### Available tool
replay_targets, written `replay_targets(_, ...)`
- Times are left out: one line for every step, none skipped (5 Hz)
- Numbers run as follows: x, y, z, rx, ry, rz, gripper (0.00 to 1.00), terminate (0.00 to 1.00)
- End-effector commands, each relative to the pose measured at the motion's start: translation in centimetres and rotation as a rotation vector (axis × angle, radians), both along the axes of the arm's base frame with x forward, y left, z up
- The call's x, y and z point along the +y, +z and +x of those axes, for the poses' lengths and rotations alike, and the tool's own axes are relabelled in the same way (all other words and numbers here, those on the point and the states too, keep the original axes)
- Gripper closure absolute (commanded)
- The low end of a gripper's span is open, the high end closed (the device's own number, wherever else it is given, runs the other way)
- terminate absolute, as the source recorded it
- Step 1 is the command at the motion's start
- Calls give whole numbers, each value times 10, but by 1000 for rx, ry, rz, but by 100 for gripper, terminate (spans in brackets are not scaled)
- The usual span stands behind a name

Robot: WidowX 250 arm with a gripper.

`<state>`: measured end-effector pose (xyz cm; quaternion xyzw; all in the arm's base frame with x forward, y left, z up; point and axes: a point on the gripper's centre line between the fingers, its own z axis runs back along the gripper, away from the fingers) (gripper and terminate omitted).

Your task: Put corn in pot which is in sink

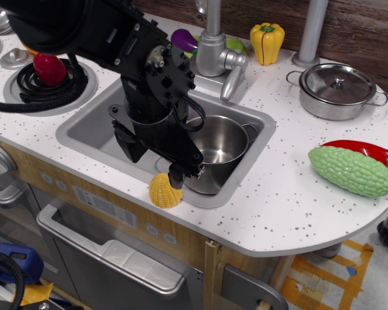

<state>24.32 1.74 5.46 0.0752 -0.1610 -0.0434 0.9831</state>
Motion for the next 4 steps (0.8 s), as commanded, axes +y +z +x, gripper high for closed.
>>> replay_targets(0,0,0,0,0,0,0,0)
replay_targets(1,-9,2,-20,8,-7,0,0)
replay_targets(6,-23,5,-54,1,-46,0,0)
replay_targets(8,-31,7,-74,2,-81,0,0)
